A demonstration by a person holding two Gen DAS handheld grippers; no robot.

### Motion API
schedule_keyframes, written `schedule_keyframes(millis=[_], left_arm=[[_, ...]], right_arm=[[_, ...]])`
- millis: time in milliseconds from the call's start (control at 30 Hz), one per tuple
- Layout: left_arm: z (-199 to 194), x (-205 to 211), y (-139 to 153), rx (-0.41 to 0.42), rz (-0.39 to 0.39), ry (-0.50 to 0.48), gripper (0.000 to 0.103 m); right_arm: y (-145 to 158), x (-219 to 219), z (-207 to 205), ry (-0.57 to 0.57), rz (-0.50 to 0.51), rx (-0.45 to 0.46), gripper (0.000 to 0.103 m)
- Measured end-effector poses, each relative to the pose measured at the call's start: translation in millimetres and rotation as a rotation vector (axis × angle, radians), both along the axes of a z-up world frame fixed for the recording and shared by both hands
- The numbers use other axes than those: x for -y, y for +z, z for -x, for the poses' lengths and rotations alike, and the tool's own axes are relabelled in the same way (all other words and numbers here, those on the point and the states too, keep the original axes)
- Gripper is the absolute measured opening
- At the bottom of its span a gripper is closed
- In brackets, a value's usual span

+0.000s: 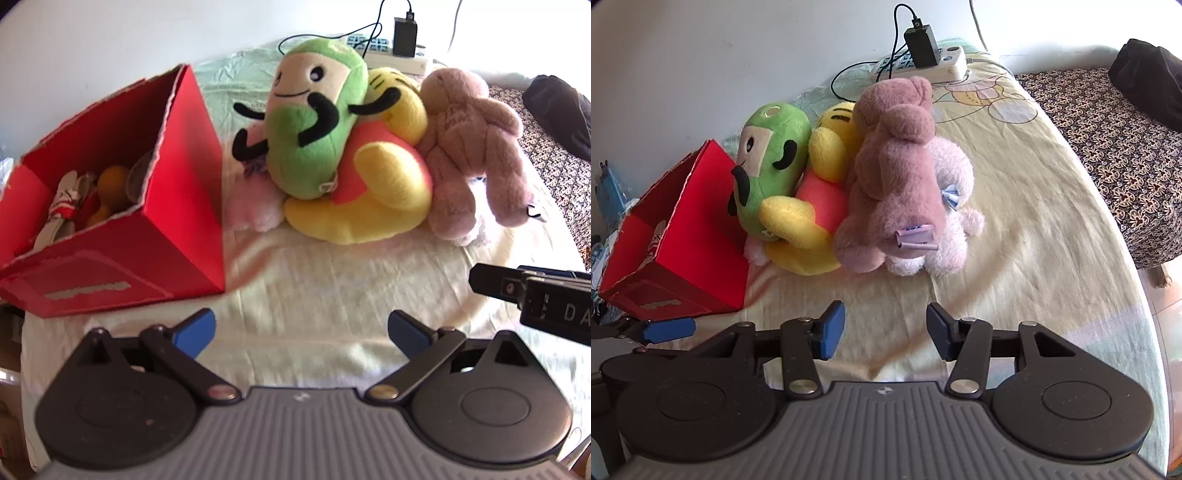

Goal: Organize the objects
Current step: 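Move the right gripper toward the brown teddy bear on the pile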

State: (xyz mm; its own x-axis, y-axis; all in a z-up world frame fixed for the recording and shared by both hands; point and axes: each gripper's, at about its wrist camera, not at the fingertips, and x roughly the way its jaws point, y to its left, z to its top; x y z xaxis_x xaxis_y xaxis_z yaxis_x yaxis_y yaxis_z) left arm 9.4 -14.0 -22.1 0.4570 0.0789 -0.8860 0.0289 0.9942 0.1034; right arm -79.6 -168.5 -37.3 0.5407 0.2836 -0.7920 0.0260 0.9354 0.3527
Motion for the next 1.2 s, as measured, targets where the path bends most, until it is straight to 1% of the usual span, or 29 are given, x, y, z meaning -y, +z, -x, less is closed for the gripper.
schedule_keyframes(millis=[133, 567, 700, 933, 1200], left_arm=[[-3, -3, 0, -0.009, 0.001, 0.005, 0.100], [-6, 6, -2, -0.015, -0.011, -0.019, 0.100], [-9, 10, -3, -0.019, -0.011, -0.031, 0.100], [-15, 17, -6, -0.031, -0.014, -0.051, 0.100], [-25, 20, -11, -0.052, -0.011, -0.068, 0.100]], right_arm=[[0, 0, 0, 0.007, -0.013, -0.002, 0.048], [-2, 7, 2, -0.015, -0.035, 0.007, 0.048], [-2, 14, 3, -0.028, -0.068, 0.018, 0.048], [-3, 28, 2, -0.050, -0.089, 0.024, 0.048], [0, 42, -2, -0.053, -0.123, 0.059, 0.048]])
